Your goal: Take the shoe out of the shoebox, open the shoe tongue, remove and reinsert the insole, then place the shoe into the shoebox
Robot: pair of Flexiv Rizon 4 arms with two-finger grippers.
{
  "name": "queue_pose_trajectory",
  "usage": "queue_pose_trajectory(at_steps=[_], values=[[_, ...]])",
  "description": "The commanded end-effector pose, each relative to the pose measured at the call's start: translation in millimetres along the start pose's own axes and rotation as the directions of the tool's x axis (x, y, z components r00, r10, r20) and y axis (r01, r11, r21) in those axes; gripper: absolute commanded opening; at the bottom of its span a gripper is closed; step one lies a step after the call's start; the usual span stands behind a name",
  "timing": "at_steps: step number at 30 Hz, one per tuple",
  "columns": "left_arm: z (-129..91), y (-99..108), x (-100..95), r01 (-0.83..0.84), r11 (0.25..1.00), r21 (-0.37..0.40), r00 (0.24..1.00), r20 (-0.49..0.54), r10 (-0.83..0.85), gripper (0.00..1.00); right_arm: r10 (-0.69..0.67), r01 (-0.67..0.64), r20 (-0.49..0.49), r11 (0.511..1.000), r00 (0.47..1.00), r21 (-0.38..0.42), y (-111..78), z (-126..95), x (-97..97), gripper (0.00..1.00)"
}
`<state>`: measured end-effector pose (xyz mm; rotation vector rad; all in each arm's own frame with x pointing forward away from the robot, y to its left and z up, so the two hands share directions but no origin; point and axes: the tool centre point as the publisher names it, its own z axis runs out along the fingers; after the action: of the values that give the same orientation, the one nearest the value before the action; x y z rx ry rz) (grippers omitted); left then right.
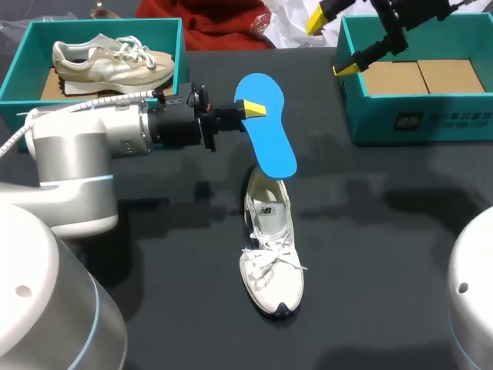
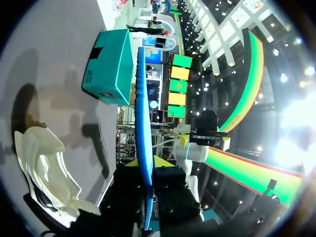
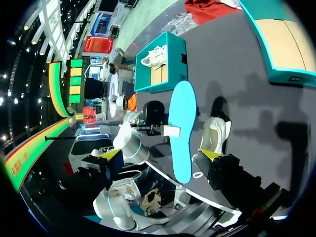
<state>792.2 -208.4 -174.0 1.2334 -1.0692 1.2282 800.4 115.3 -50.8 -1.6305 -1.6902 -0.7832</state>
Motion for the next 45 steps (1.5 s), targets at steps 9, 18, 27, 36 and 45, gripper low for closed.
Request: queue_pose_trajectory(at_steps=[9, 18, 27, 36, 45], values=[[1, 0, -0.5, -0.001, 1.000, 0.000, 1.000, 0.000, 0.001, 0.00, 0.004, -0.003, 0.468, 1.000, 0.884, -0.003, -10.0, 4, 31.9, 1.00], [1, 0, -0.5, -0.001, 1.000, 0.000, 1.000, 0.000, 0.001, 0.00, -0.003, 0.010, 0.565, 1.000, 0.825, -0.008, -12.3, 12, 43.8, 1.00], [1, 0, -0.5, -0.001, 1.000, 0.000, 1.000, 0.000, 0.001, 0.00, -0.032, 0.037, 0.640, 0.999, 0.768, 0.005, -15.4, 25, 59.9, 1.00], [1, 0, -0.5, -0.001, 1.000, 0.000, 1.000, 0.000, 0.001, 0.00, -0.033, 0.057, 0.705, 0.998, 0.709, -0.011, -23.2, 39, 74.8, 1.00], [1, 0, -0.5, -0.001, 1.000, 0.000, 1.000, 0.000, 0.001, 0.00, -0.024, 0.038, 0.726, 0.999, 0.688, -0.003, -25.0, 50, 80.5, 1.00]])
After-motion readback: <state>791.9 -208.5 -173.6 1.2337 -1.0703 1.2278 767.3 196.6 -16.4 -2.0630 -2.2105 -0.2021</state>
